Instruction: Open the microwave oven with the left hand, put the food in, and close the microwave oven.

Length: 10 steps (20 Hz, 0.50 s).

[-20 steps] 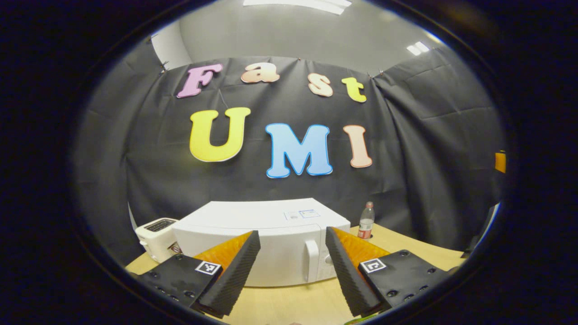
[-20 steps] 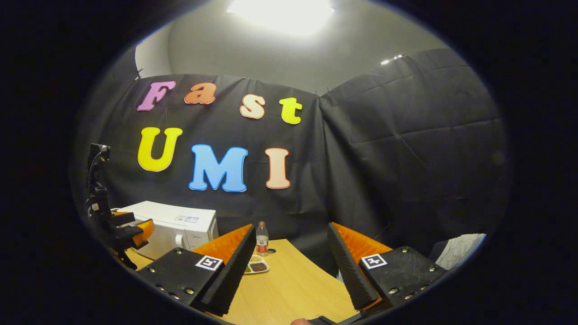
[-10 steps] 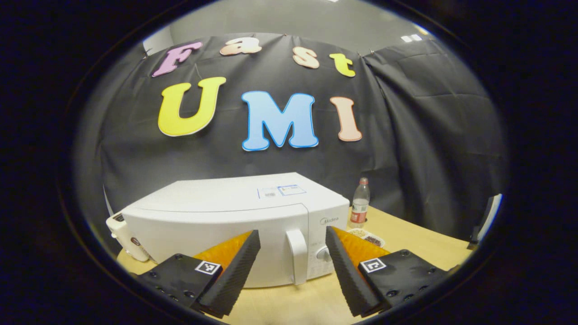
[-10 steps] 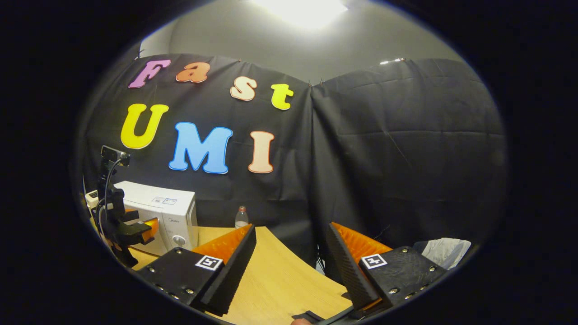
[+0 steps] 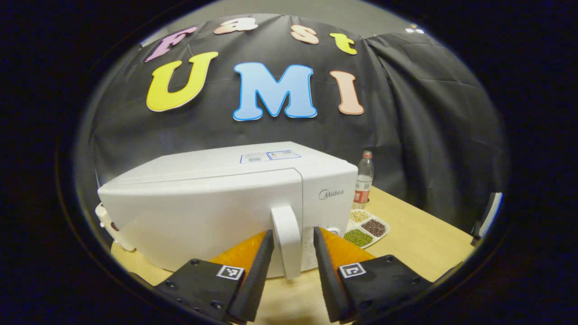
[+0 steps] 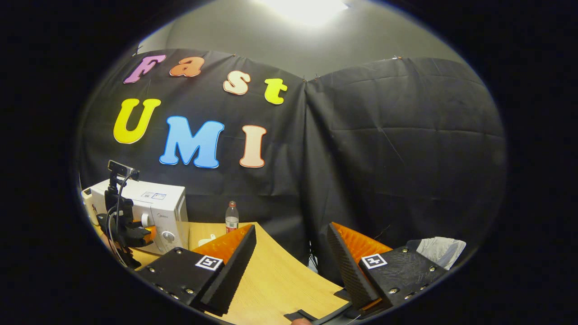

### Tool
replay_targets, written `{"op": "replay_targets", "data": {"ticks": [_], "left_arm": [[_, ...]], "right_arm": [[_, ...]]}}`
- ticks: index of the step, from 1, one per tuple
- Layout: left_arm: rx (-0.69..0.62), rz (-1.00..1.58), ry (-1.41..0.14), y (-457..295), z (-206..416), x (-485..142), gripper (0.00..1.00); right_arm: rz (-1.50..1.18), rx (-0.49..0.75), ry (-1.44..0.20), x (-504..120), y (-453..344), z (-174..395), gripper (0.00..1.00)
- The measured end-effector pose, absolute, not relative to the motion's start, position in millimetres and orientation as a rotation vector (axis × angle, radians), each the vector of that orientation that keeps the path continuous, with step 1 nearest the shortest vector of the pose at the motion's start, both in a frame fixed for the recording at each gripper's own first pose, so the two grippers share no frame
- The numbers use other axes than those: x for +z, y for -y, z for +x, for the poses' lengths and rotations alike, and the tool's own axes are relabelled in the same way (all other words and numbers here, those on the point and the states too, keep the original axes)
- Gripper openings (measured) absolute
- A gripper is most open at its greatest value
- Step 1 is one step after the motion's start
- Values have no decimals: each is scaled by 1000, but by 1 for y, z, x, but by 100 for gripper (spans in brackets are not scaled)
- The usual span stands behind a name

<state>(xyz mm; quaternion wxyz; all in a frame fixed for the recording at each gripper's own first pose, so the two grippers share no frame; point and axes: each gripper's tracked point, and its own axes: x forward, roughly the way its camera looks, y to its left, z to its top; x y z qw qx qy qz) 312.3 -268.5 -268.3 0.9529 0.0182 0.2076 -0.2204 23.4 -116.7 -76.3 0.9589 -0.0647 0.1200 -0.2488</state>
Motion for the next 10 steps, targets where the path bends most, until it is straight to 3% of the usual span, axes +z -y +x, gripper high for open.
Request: {"op": "replay_targets", "data": {"ticks": [1, 2, 5, 8, 9, 10], "left_arm": [[-448, 37, -424, 269, 313, -269, 46], [-458, 35, -428, 271, 312, -270, 49], [-449, 43, -428, 268, 316, -271, 34], [-440, 44, -429, 267, 315, -271, 29], [-435, 45, -429, 266, 314, -268, 17], [-428, 45, -424, 269, 316, -270, 16]], "right_arm": [[-138, -511, -246, -75, 121, 23, 96], [-140, -515, -246, -75, 123, 21, 96], [-140, -520, -238, -70, 128, 16, 96], [-145, -514, -248, -73, 130, 10, 96], [-144, -508, -245, -72, 129, 8, 96], [-145, -501, -233, -69, 128, 7, 95]]}}
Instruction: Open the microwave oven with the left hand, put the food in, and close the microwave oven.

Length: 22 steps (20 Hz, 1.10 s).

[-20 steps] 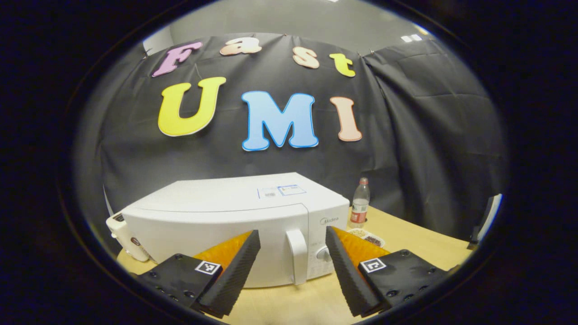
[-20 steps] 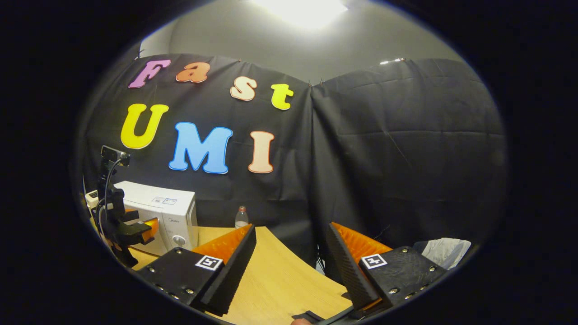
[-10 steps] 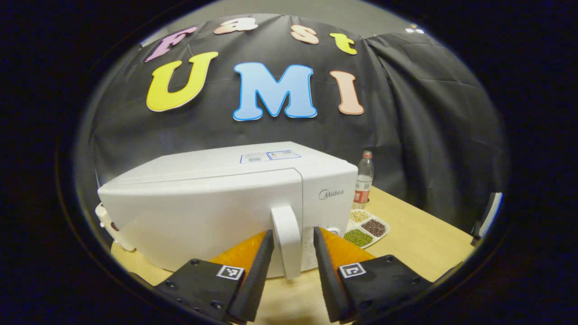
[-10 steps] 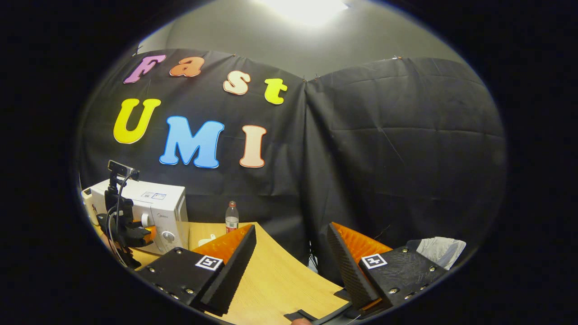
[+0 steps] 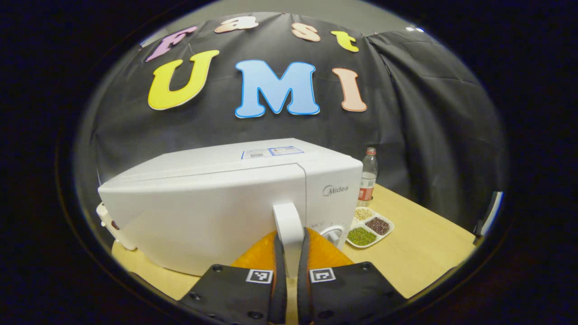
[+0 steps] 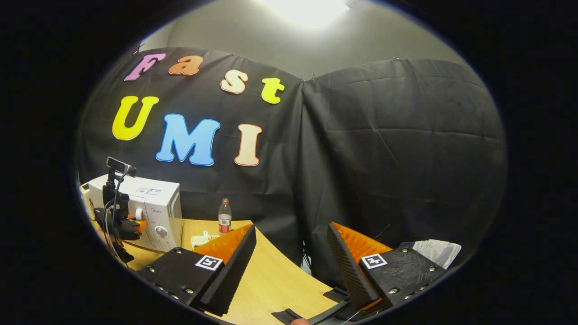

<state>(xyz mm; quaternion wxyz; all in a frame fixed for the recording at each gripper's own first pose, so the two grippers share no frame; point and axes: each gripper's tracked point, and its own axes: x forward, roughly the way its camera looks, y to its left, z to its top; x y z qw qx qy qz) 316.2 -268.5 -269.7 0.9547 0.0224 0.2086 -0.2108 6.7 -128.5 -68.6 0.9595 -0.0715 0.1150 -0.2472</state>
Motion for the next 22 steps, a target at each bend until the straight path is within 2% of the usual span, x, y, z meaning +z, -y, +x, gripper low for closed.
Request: {"op": "replay_targets", "data": {"ticks": [1, 3, 4, 5, 6, 8, 9, 10, 12, 18, 19, 22], "left_arm": [[-425, 41, -426, 265, 311, -268, 11], [-414, 30, -460, 260, 288, -274, 12], [-420, 31, -396, 255, 280, -260, 12], [-423, 43, -401, 251, 271, -262, 14], [-428, 46, -397, 246, 262, -260, 11], [-425, 31, -418, 239, 250, -259, 11], [-416, 29, -427, 236, 244, -260, 14], [-405, 29, -426, 230, 235, -258, 11], [-386, 27, -426, 218, 217, -254, 11], [-289, 27, -437, 173, 167, -247, 12], [-265, 30, -441, 164, 159, -247, 14], [-205, 33, -446, 139, 139, -245, 12]], "right_arm": [[-151, -495, -224, -65, 128, 6, 95], [-164, -476, -215, -64, 126, 5, 96], [-160, -468, -207, -62, 126, 3, 96], [-143, -450, -201, -62, 123, 6, 96], [-130, -426, -200, -63, 117, 8, 96], [-128, -394, -197, -65, 113, 11, 96], [-121, -370, -183, -62, 108, 11, 96], [-117, -345, -170, -58, 102, 10, 96], [-120, -294, -168, -61, 96, 11, 96], [-81, -154, -146, -61, 83, 3, 96], [-71, -129, -147, -62, 80, 2, 96], [-48, -44, -150, -68, 68, -3, 96]]}}
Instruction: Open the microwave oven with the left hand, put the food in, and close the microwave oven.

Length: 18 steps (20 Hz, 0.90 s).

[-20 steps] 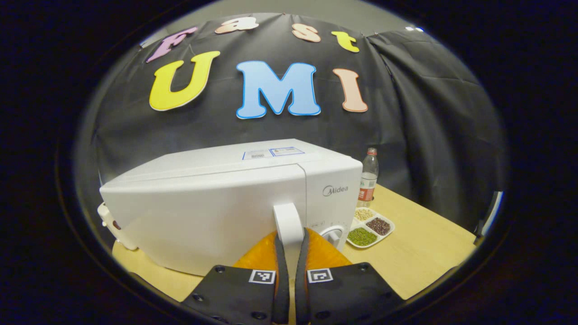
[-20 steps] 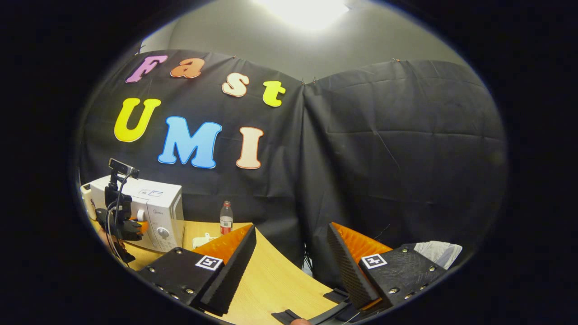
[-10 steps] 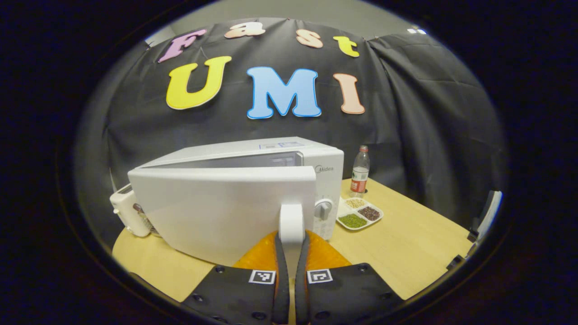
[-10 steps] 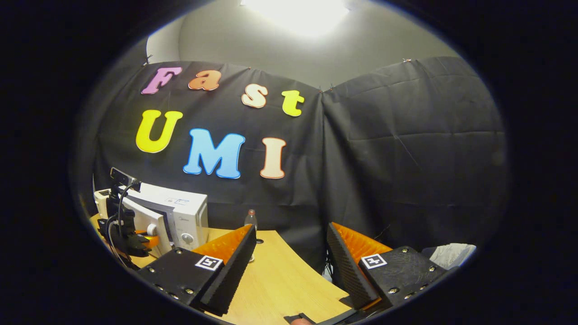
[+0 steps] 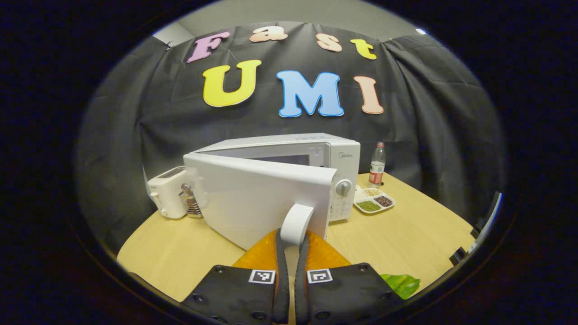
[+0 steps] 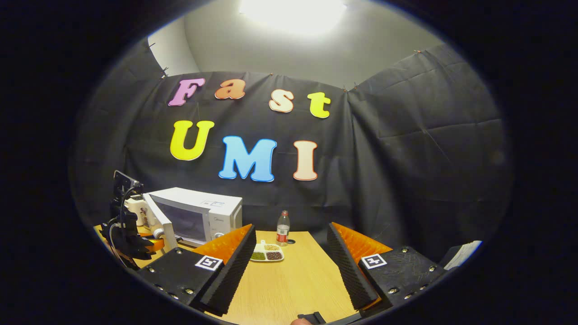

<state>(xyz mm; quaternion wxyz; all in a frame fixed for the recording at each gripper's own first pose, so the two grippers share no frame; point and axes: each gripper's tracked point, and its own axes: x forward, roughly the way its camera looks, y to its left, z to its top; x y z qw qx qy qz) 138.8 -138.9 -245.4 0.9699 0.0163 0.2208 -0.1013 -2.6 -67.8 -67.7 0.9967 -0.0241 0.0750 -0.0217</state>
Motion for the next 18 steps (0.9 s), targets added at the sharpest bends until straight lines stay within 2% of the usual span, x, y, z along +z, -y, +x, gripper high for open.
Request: {"op": "replay_targets", "data": {"ticks": [6, 10, 11, 12, 18], "left_arm": [[-120, 36, -459, 82, 104, -245, 11], [-121, 26, -460, 49, 90, -244, 11], [-130, 25, -460, 41, 86, -243, 14], [-135, 23, -460, 32, 83, -243, 11], [-148, 21, -458, -28, 71, -246, 11]], "right_arm": [[-23, 84, -145, -67, 24, -4, 96], [-28, 124, -154, -68, -13, 2, 96], [-20, 132, -155, -66, -24, 4, 96], [-15, 139, -152, -64, -36, 4, 96], [-15, 167, -155, -63, -101, 4, 96]]}}
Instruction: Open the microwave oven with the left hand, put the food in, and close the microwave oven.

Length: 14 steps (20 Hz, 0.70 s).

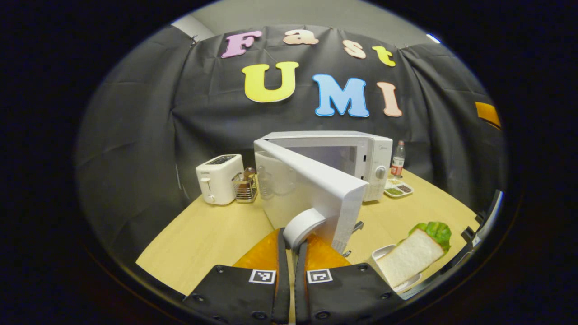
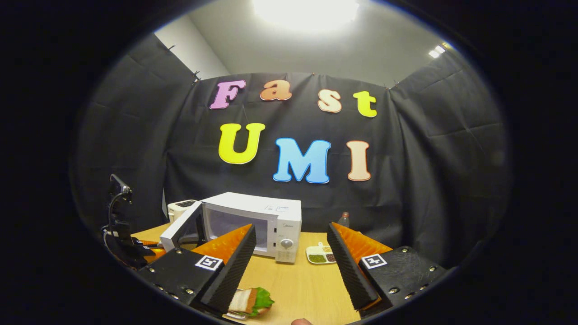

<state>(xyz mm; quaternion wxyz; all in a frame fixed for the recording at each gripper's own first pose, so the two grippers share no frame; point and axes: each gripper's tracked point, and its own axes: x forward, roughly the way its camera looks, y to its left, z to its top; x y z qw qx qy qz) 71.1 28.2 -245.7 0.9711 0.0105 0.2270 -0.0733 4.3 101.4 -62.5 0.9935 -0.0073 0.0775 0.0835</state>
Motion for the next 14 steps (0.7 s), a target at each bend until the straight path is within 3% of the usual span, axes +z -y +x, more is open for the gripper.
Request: {"op": "replay_targets", "data": {"ticks": [14], "left_arm": [[-214, -2, -436, -114, 71, -256, 11]], "right_arm": [[-1, 147, -152, -58, -198, 3, 96]]}}
